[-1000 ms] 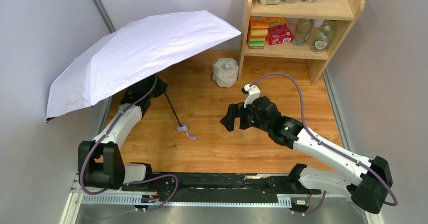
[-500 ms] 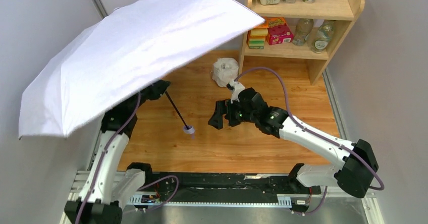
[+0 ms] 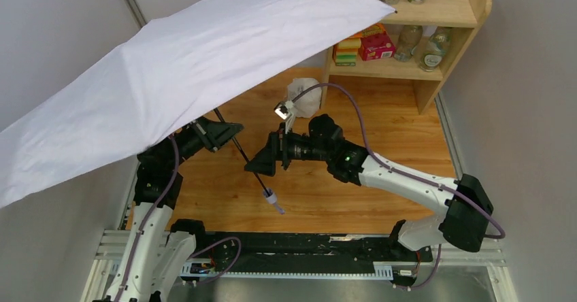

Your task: Put away the umbrella

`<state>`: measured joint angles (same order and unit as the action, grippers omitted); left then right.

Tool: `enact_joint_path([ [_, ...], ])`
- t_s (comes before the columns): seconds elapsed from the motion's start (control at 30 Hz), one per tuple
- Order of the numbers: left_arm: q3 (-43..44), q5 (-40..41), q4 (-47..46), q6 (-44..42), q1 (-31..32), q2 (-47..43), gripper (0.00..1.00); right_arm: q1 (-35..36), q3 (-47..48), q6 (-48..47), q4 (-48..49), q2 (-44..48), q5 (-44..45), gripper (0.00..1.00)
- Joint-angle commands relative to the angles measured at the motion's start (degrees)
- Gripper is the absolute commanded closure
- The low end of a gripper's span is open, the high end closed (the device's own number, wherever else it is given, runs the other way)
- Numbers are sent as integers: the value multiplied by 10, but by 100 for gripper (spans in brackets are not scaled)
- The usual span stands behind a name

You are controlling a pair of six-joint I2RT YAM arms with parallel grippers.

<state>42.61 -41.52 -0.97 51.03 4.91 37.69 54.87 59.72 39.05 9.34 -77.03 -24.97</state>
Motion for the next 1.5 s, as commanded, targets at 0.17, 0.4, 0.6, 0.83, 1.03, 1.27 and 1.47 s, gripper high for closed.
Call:
enact_joint_path([
  [0.17,42,-37,-41,23,2,-39,100,62,37,1,77,-67,-48,65],
  [0.4,53,-10,-45,70,3,-27,100,64,-54,56,198,-29,-9,100],
  [0.6,156,163,126,34,3,-11,36,77,-92,74,192,49,44,100],
  [0.83,250,307,159,106,-2,83,31,99,-80,99,166,66,76,100],
  [1.03,315,297,82,128,-10,167,30,104,-64,88,131,62,73,100],
  [1.27,383,270,91,101,-10,244,36,114,-30,46,48,66,101,100],
  [1.47,395,336,117,65,-10,238,42,123,-23,31,31,64,110,100],
])
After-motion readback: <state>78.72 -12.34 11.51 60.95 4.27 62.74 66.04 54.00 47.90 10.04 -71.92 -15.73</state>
